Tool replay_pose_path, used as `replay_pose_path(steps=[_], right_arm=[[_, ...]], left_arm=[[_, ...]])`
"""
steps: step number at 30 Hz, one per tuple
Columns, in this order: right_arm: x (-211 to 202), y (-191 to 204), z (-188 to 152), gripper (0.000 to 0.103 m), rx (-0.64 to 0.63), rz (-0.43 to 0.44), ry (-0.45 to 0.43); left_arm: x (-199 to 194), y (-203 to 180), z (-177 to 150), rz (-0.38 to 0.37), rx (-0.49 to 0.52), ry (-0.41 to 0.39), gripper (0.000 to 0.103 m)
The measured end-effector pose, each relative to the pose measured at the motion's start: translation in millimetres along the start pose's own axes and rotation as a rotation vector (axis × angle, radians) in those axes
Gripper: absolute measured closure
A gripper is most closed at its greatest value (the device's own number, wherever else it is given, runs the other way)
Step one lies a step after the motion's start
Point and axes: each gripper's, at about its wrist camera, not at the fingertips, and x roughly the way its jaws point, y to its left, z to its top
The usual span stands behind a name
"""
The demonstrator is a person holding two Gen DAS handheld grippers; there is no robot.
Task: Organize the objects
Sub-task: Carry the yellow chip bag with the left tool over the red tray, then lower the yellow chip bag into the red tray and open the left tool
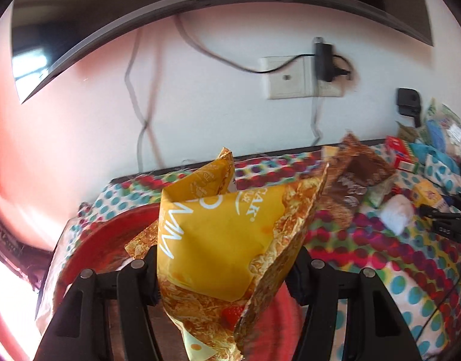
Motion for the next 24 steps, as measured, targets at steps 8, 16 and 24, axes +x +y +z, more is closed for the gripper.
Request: replay_pose_path(steps=[8, 16, 24], right_arm=[[4, -5, 0, 0.054, -0.001, -0.002, 0.000], [4, 7, -3, 0.054, -0.001, -0.003, 0.001], [4, 10, -5, 0.054, 0.002, -0.004, 0.001]], left_arm=[[27, 87, -11, 0.148, -0.127, 0.099, 0.041], [50, 158, -16, 0.200, -0.270, 0.182, 0.041], [71, 176, -20, 0.202, -0.288, 0.240, 0.041]])
